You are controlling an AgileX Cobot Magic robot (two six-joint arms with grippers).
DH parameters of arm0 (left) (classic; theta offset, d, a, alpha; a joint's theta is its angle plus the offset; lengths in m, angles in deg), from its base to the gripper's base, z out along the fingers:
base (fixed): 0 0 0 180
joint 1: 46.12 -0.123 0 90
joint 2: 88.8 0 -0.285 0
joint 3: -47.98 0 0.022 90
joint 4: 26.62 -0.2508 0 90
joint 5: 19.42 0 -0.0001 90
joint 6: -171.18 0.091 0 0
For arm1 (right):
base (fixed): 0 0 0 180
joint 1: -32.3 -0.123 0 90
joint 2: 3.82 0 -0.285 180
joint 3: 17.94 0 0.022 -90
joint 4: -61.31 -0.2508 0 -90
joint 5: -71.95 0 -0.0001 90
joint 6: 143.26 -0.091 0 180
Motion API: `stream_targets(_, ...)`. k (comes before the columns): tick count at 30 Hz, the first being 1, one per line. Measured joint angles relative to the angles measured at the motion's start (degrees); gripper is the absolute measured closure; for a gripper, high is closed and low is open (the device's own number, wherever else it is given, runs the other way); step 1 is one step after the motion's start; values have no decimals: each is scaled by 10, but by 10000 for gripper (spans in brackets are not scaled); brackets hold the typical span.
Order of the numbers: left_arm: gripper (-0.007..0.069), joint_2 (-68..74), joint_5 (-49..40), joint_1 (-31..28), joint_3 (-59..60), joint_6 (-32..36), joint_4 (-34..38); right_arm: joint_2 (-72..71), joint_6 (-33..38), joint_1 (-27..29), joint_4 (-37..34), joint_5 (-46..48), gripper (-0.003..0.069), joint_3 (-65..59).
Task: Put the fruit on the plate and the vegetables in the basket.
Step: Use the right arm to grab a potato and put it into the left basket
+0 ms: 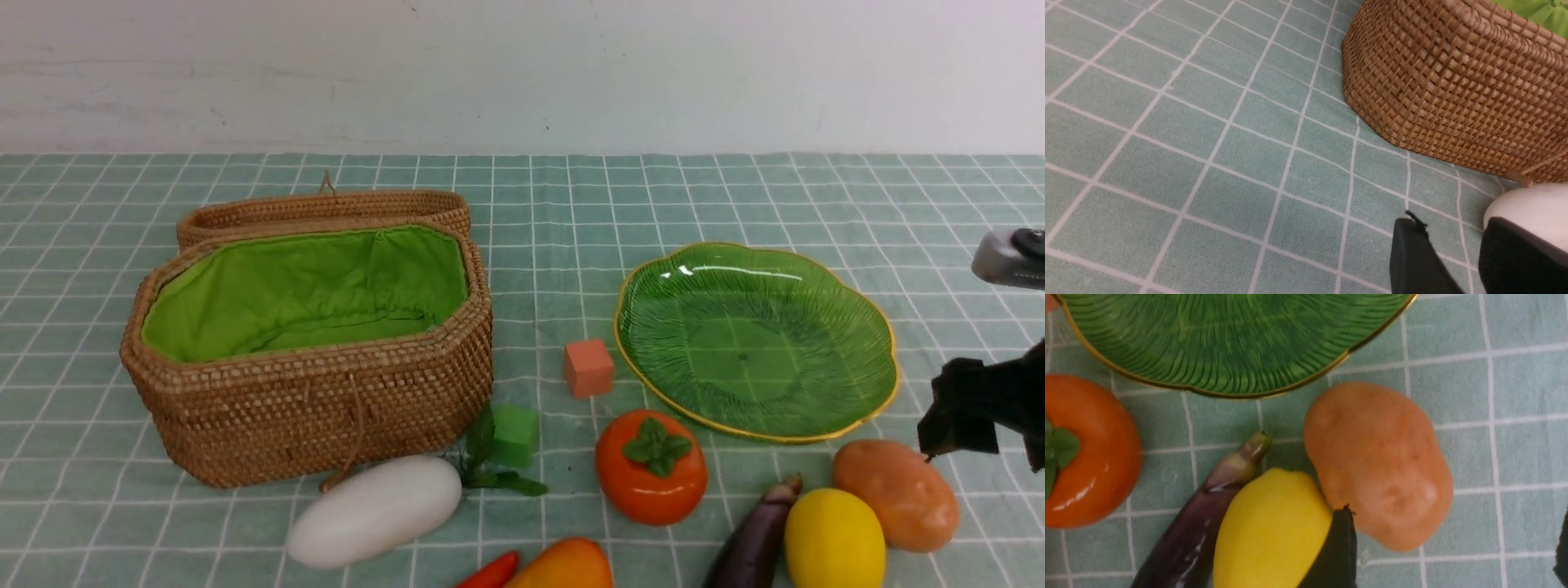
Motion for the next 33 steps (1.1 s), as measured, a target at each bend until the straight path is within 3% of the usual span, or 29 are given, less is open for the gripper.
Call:
stream_targets(14, 386, 0, 0, 0, 0, 0, 0, 150, 31, -1, -28, -61, 25, 21)
stream_targets(23, 386, 0, 0, 0, 0, 0, 0, 163, 31, -1, -45, -35, 148, 32)
stream_targets(33, 386, 0, 0, 0, 0, 0, 0, 169, 20, -1, -36, 5, 153, 54)
